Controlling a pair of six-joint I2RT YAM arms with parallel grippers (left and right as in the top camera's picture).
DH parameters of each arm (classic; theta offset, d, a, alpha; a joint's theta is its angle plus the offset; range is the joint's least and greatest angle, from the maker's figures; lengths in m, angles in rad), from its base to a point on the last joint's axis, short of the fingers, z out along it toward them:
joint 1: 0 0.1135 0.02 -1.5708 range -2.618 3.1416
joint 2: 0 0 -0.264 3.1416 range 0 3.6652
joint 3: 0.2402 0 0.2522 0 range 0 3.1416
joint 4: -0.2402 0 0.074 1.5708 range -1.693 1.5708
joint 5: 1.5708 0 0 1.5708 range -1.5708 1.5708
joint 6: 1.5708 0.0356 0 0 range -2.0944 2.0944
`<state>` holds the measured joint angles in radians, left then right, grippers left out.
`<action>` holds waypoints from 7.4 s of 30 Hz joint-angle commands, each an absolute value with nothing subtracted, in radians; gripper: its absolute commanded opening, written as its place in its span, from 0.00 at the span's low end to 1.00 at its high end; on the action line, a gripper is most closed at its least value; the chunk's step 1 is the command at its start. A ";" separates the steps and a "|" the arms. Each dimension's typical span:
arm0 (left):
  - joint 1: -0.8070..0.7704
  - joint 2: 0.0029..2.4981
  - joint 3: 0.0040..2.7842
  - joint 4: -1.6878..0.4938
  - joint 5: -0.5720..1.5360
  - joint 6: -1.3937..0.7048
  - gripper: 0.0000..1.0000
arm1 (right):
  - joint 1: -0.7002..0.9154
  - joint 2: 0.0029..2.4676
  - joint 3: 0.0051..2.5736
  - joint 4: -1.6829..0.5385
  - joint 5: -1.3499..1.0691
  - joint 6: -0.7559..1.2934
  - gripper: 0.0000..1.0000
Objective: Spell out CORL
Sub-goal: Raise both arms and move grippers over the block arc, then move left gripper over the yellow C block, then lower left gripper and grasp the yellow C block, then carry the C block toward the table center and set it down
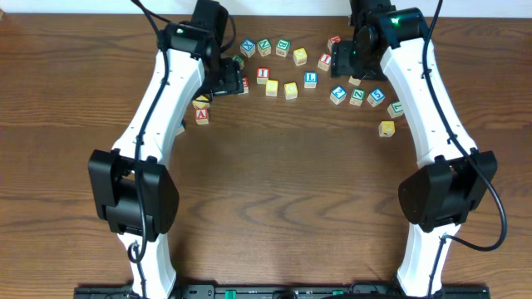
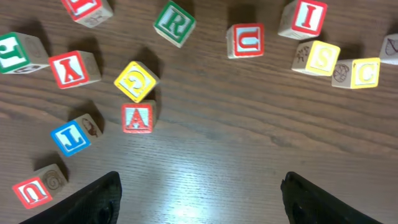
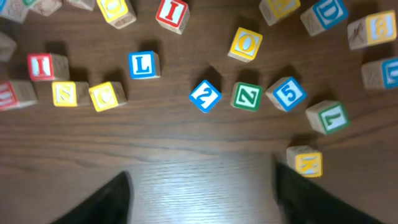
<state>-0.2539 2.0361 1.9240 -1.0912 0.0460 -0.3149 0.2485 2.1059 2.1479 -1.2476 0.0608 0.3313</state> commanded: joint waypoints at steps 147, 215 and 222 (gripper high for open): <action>-0.596 2.381 2.147 -1.297 -0.210 -0.535 0.31 | -0.004 2.053 2.156 -1.451 0.001 0.129 0.99; -0.489 2.381 1.941 -1.235 -0.062 -0.337 0.42 | -0.004 2.053 2.156 -1.441 0.001 0.130 0.99; -0.487 2.370 1.942 -1.211 -0.063 -0.307 0.58 | -0.004 2.053 2.156 -1.439 0.001 0.130 0.99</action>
<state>-0.4911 2.3684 1.9476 -1.2148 -0.0666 -0.3313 -0.0097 2.0724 2.1475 -1.4422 -0.0071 0.1440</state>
